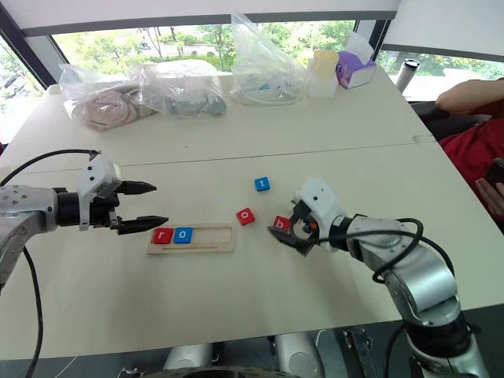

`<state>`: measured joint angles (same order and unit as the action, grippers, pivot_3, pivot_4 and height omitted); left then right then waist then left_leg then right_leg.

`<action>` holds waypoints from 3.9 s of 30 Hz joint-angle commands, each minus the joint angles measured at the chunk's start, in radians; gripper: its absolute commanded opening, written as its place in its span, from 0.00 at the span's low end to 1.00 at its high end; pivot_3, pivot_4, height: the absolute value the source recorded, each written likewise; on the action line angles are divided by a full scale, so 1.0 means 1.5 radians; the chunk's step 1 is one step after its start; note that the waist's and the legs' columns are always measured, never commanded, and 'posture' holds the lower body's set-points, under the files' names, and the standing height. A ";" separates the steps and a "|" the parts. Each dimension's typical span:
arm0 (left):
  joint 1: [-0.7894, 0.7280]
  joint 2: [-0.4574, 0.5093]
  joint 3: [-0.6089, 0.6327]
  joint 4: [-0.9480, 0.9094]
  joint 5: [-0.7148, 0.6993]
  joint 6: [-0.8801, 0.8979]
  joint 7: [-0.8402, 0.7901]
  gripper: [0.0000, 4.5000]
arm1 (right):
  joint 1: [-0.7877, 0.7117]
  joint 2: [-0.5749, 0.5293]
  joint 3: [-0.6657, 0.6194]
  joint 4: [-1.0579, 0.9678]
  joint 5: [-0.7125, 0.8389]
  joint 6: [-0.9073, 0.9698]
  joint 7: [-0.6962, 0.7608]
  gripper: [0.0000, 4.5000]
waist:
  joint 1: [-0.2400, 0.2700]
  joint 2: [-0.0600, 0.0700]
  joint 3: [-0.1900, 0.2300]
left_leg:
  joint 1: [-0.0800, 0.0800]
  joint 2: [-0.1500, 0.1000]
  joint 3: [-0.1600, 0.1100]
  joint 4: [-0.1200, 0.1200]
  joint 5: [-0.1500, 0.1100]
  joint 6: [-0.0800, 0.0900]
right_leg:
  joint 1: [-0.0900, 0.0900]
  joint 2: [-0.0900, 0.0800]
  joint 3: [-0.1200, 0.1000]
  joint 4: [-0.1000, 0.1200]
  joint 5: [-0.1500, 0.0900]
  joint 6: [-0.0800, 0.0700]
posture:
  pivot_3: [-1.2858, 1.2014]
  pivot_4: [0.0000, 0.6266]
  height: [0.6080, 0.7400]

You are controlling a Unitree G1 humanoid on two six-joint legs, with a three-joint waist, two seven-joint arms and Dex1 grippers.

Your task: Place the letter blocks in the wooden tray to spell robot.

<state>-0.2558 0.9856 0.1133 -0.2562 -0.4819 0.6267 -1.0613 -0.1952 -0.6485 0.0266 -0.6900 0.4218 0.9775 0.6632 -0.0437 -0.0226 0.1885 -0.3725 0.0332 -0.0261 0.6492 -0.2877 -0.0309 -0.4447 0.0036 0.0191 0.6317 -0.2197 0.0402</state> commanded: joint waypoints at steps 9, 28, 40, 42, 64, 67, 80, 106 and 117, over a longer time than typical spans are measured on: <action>0.039 0.055 0.026 -0.067 -0.037 0.037 -0.049 1.00 | 0.004 -0.044 0.073 0.253 -0.127 -0.366 0.110 1.00 | -0.002 0.000 0.000 | 0.000 0.000 0.001 0.001 0.000 0.000 | 0.000 0.000 0.002 0.000 0.000 -0.001 | 0.52 0.24 1.00; 0.157 0.095 0.115 -0.081 -0.035 0.049 -0.043 1.00 | -0.101 0.002 0.088 0.364 -0.108 -0.450 0.221 0.25 | -0.002 0.000 0.000 | 0.001 0.000 0.002 0.002 0.000 0.000 | 0.000 0.001 0.003 0.002 0.000 -0.001 | 0.52 0.24 1.00; 0.293 0.129 0.197 -0.108 -0.010 0.029 -0.097 1.00 | -0.366 0.178 0.318 0.443 -0.194 -0.261 0.213 0.25 | 0.004 0.000 0.000 | 0.001 0.001 0.002 0.001 0.000 0.000 | -0.002 0.001 0.003 0.004 0.002 -0.005 | 0.52 0.24 1.00; 0.306 0.117 0.206 -0.125 -0.017 0.040 -0.086 1.00 | -0.363 0.182 0.343 0.439 -0.210 -0.268 0.217 0.25 | 0.008 0.000 0.000 | 0.000 0.000 0.002 0.002 0.000 0.000 | -0.002 0.000 0.003 0.004 0.002 -0.005 | 0.52 0.24 1.00; 0.297 0.090 0.209 -0.146 -0.030 0.065 -0.044 1.00 | -0.361 0.278 0.399 0.540 -0.297 -0.328 0.194 0.25 | -0.001 0.000 0.000 | 0.001 0.000 0.002 0.002 0.000 0.000 | -0.002 0.001 0.004 0.005 0.002 -0.005 | 0.52 0.24 1.00; 0.298 0.084 0.204 -0.146 -0.027 0.063 -0.037 1.00 | -0.362 0.289 0.396 0.553 -0.300 -0.330 0.194 0.25 | -0.001 0.000 0.000 | 0.001 0.000 0.002 0.002 0.000 0.000 | -0.002 0.001 0.004 0.006 0.003 -0.004 | 0.52 0.24 1.00; 0.285 0.075 0.179 -0.142 -0.016 0.052 -0.014 1.00 | -0.360 0.308 0.390 0.557 -0.303 -0.295 0.195 0.49 | -0.001 0.000 0.000 | 0.003 0.000 0.002 0.002 0.000 -0.001 | -0.002 0.001 0.004 0.008 0.002 -0.005 | 0.52 0.24 1.00; 0.226 0.068 0.147 -0.130 -0.041 0.056 -0.008 1.00 | -0.272 0.210 0.198 0.361 -0.292 -0.189 0.042 0.99 | 0.000 0.000 0.000 | 0.001 0.000 0.002 0.002 0.000 -0.001 | -0.003 0.001 0.004 0.009 0.001 -0.004 | 0.52 0.24 1.00; 0.156 0.046 0.106 -0.110 -0.033 0.052 0.023 1.00 | -0.169 0.301 0.134 0.189 -0.236 0.117 -0.093 0.99 | -0.001 0.000 0.000 | 0.002 0.000 0.001 0.002 0.000 -0.001 | -0.004 0.001 0.004 0.010 0.000 -0.003 | 0.52 0.24 1.00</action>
<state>-0.0137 1.0451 0.2744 -0.4245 -0.5400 0.7161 -1.0247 -0.4523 -0.2107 0.2281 -0.3555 0.0463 1.1254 0.5430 -0.0456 -0.0230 0.1886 -0.3699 0.0335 -0.0241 0.6516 -0.2870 -0.0319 -0.4501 0.0058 0.0248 0.6468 -0.2198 0.0356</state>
